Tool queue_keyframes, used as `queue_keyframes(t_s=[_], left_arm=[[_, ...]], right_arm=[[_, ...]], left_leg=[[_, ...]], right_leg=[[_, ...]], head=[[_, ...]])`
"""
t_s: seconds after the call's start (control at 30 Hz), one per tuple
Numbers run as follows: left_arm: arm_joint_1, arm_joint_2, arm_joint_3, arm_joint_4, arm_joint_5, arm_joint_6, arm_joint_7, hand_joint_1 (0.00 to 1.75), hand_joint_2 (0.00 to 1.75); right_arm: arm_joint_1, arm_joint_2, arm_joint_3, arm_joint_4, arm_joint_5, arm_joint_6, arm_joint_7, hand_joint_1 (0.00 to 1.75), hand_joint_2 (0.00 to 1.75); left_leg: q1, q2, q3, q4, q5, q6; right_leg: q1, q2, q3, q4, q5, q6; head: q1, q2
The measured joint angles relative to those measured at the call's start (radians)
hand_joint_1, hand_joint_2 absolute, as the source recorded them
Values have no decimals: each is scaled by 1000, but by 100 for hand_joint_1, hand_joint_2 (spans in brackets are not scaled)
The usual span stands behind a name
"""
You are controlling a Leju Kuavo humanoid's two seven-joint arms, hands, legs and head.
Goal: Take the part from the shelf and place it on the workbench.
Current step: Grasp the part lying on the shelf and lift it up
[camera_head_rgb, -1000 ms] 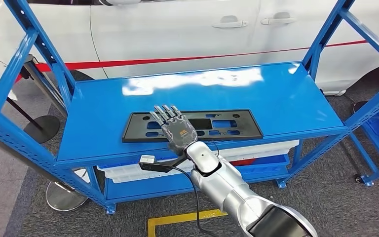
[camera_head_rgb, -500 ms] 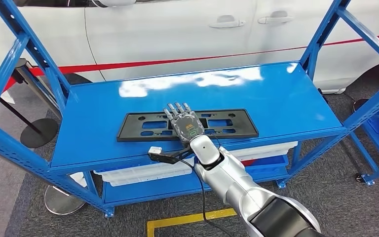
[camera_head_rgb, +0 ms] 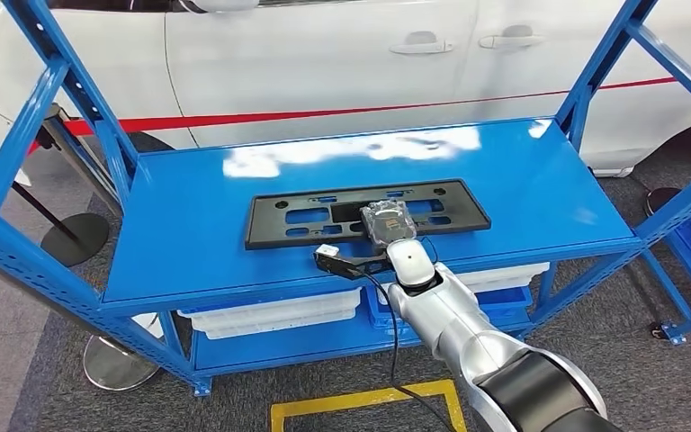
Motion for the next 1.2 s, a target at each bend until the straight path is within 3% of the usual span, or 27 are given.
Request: queue_keyframes(t_s=[0.1,0.17,0.27,0.3,0.33,0.37,0.43,0.5,0.6,0.67,0.77,0.8,0.83,0.87,0.93,1.0,1.13,1.2], left_arm=[[-3,-2,-2,0,-2,0,2,0,0],[-4,-3,-2,0,-3,0,2,0,0],[-4,-4,-2,0,-3,0,2,0,0],[-4,-4,-2,0,-3,0,2,0,0],[-3,-4,-2,0,-3,0,2,0,0],[-3,-4,-2,0,-3,0,2,0,0],[-3,-4,-2,0,-2,0,2,0,0],[-3,-4,-2,0,-3,2,1,0,0],[1,-6,-2,0,-4,17,0,0,0],[4,-11,-2,0,-5,35,-5,0,0],[10,-21,-1,0,-6,50,-19,0,0],[14,-23,-1,0,-6,52,-23,0,0],[20,-25,-1,0,-6,52,-25,0,0],[25,-27,-1,0,-6,52,-27,0,0],[31,-30,-1,0,-6,51,-31,0,87],[30,-33,0,0,-6,50,-39,0,175],[31,-35,4,0,0,69,-56,0,175],[32,-35,11,0,14,80,-62,0,175]], right_arm=[[2,-3,-24,-1,-7,-11,-6,175,175],[1,-5,-33,-2,-8,-12,-6,175,175],[6,-6,-44,-2,-10,-16,-11,175,175],[9,-6,-48,-3,-11,-20,-15,175,175],[12,-6,-52,-4,-14,-27,-23,175,175],[15,-6,-57,-6,-20,-34,-34,175,175],[23,-6,-69,-21,-43,-54,-65,175,175],[40,-5,-88,-62,-103,-81,-129,175,175],[103,5,-119,-241,-335,-93,-304,175,175],[166,21,-134,-458,-568,-65,-394,175,175],[270,33,-137,-816,-859,-22,-423,175,175],[300,28,-136,-917,-919,-15,-424,175,175],[325,20,-135,-1009,-963,-11,-425,175,175],[344,11,-135,-1089,-995,-11,-429,175,175],[369,-13,-136,-1213,-1039,-25,-450,175,175],[392,-43,-135,-1311,-1088,-42,-481,175,175],[454,-119,-137,-1448,-1235,-48,-541,175,175],[481,-146,-138,-1484,-1292,-43,-557,175,175]], left_leg=[[-1,0,3,-3,-3,-16],[0,1,-10,33,-30,-25],[1,2,-96,216,-115,-33],[2,2,-120,263,-127,-35],[2,2,-128,276,-119,-36],[2,2,-117,248,-92,-35],[1,3,-58,118,-24,-28],[-2,2,-12,19,6,-20],[0,3,-2,-3,5,-8],[5,5,2,-10,9,5],[6,0,2,-13,11,18],[6,-3,2,-13,10,19],[6,-6,2,-12,10,18],[6,-8,3,-11,8,17],[6,-9,4,-8,4,11],[2,-8,3,-3,-1,3],[-1,-5,7,-4,-8,-15],[-1,-1,-9,40,-40,-23]], right_leg=[[0,0,6,-13,-1,-11],[-5,-2,14,-22,2,-23],[-4,-4,18,-25,1,-34],[-3,-4,18,-25,0,-35],[-2,-3,19,-24,-1,-35],[-2,-3,21,-23,-2,-35],[-1,-1,23,-18,-6,-31],[3,2,20,-13,-9,-23],[6,5,19,-15,-8,-9],[5,4,9,14,-34,1],[-1,0,-65,188,-132,11],[-3,0,-88,241,-150,14],[-5,0,-99,264,-150,16],[-7,0,-92,248,-130,17],[-8,-2,-35,124,-62,13],[-4,-4,16,16,-26,6],[-2,-3,30,-13,-26,-10],[-7,-4,34,-19,-24,-24]], head=[[0,0],[0,0],[-1,0],[-1,0],[-1,0],[-1,0],[-1,0],[-1,0],[0,0],[0,0],[0,0],[0,0],[0,0],[0,0],[0,0],[0,0],[0,0],[0,0]])
